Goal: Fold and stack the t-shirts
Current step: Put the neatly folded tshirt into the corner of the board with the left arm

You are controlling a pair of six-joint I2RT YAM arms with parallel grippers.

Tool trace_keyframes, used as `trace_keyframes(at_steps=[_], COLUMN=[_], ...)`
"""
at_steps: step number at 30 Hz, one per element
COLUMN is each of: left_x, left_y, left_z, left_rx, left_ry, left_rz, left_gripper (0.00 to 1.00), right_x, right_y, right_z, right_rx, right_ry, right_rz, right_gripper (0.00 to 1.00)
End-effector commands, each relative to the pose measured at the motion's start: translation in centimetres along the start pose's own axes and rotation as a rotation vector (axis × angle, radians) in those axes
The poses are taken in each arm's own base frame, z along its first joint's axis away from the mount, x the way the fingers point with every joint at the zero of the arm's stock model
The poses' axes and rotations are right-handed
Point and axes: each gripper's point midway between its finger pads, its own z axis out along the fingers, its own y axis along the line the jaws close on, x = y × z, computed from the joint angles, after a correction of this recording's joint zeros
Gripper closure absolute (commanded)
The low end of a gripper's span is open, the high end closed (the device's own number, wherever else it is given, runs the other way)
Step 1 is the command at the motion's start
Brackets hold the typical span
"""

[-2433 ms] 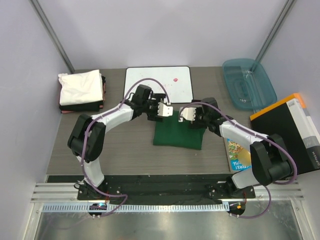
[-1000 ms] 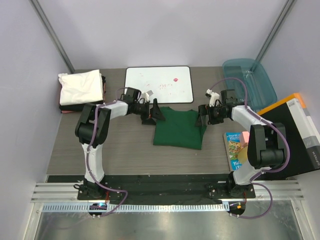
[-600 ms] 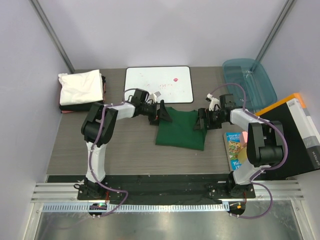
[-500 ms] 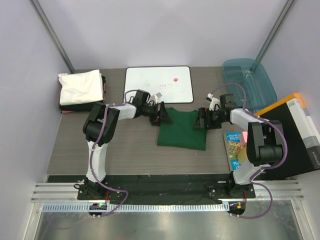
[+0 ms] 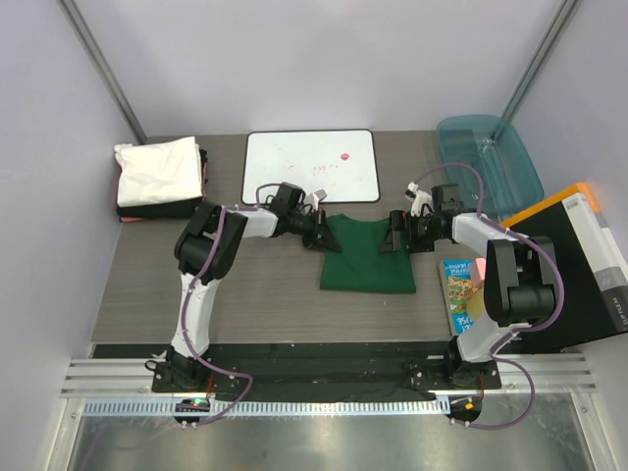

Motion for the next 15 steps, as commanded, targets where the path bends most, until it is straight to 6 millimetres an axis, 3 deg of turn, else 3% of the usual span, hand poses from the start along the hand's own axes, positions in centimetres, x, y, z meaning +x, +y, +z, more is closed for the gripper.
trace_keyframes(at_steps=[1, 6, 15], left_x=[-0.8, -2.8, -8.2], left_y=[-1.1, -1.6, -1.0], left_z=[0.3, -3.7, -13.4], left_rx=[-0.018, -0.159, -0.383], left_ry=[-0.013, -0.071, -0.197], left_rz=[0.069, 0.159, 0.284], left_gripper=[1.00, 1.00, 1.00], right_x=[-1.8, -2.6, -7.8], right_y=[1.1, 1.4, 0.1], right_z=[-1.4, -2.6, -6.0], right_rx=[-0.009, 0.014, 0.130], right_ry=[-0.073, -0.096, -0.215], right_rz=[-0.044, -0.099, -0.226], right_gripper=[0.02, 0.02, 0.01])
